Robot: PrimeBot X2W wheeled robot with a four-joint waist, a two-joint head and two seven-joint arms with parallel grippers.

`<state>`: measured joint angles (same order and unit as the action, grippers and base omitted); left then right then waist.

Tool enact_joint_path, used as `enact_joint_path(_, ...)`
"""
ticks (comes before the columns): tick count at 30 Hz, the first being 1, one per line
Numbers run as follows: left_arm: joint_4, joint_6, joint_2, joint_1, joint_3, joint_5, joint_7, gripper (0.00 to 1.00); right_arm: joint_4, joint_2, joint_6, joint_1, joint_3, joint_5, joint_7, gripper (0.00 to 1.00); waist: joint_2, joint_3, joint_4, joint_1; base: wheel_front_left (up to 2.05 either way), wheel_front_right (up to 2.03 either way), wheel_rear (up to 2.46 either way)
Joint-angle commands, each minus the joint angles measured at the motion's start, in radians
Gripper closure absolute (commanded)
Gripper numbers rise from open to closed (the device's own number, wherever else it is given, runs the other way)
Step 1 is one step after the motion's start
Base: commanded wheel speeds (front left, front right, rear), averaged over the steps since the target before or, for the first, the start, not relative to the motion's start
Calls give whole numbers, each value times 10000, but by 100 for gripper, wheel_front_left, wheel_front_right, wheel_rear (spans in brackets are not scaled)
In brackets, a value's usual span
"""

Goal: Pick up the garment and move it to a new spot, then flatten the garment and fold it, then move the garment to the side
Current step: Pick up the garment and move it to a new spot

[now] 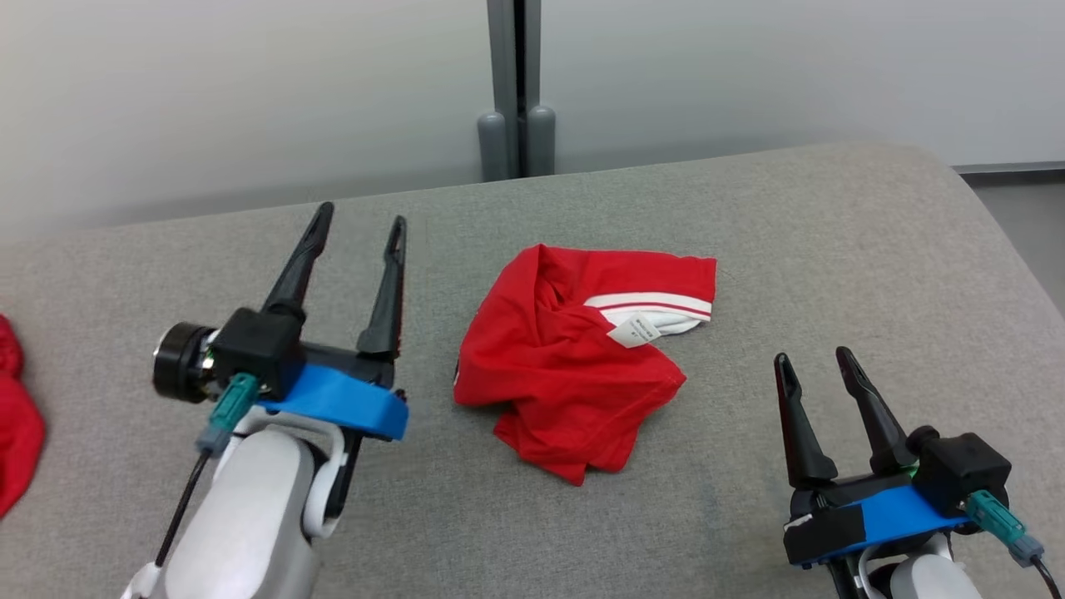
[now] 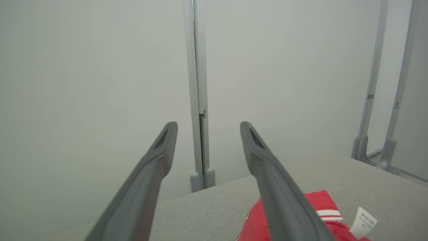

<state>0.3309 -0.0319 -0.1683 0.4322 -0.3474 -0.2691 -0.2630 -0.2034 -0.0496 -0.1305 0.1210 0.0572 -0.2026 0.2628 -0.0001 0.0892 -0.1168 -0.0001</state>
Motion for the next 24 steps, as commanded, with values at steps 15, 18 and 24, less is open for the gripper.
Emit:
enact_joint_path(15, -1054, 436, -251, -2973, 2268, 846, -26, 0, -143, -17, -3, -416, -275, 267, 31, 0, 1, -421, 1101, 1, 0, 0, 0)
enact_joint_path(18, -920, 393, -156, -3313, 2375, 1065, -26, 0, -198, -17, -4, -453, -331, 291, 31, 0, 1, -519, 1192, 1, 0, 0, 0)
enact_joint_path(24, -835, 246, 2, -3670, 2636, 1346, -26, 0, -278, -17, -3, -519, -375, 346, 31, 0, 1, -590, 1284, 1, 0, 0, 0)
